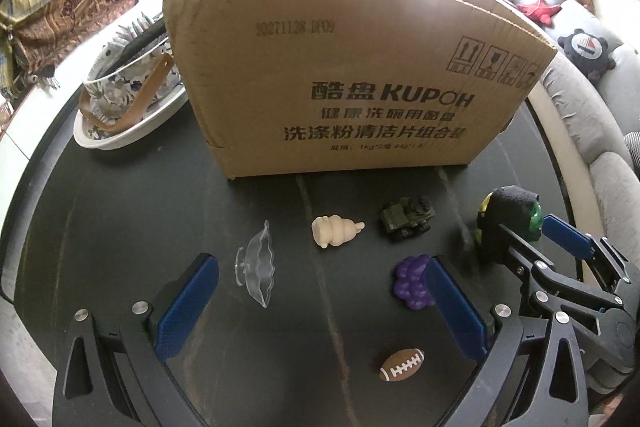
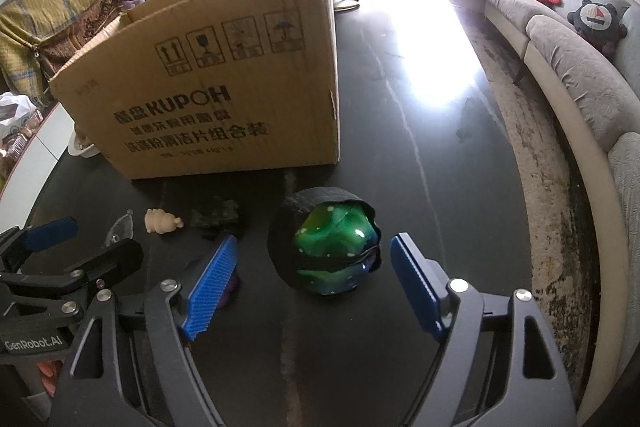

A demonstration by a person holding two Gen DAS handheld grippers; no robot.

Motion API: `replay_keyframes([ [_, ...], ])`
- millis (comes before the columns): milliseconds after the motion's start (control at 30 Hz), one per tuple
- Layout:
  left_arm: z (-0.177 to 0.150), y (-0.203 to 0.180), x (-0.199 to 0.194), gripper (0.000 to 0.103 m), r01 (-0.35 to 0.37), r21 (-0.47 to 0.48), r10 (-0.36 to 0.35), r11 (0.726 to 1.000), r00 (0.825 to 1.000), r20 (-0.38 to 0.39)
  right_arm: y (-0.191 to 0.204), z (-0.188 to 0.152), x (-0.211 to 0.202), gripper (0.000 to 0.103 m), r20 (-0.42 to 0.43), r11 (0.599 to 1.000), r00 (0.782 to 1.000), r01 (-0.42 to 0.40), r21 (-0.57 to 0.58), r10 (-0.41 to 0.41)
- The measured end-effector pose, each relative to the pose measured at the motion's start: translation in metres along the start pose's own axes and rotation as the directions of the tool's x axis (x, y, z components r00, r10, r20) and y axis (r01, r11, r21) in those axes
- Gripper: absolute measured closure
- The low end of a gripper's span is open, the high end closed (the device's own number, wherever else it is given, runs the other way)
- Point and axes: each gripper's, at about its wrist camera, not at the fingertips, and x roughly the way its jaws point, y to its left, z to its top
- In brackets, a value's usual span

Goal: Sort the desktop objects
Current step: 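Move the right tool onto the green ball while the left tool reaches the clear plastic piece, then close the left gripper on the clear plastic piece while the right gripper holds the green ball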

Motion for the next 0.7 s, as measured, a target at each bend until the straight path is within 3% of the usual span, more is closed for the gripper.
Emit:
replay_keyframes([
  [333, -0.001, -0.002, 0.012, 0.001, -0.004, 0.013, 0.004, 1.0, 1.0, -0.024, -0.003, 0.0, 0.01, 0.029, -0.008, 1.0, 1.0, 0.004, -0.002, -0.004],
  [700, -0.002, 0.009, 0.023, 0.001, -0.011, -0.009, 0.011, 1.0, 0.998, -0.069, -0.002, -0.003, 0.022, 0.042, -0.019, 0.999, 0.999, 0.025, -0.027, -0.026],
])
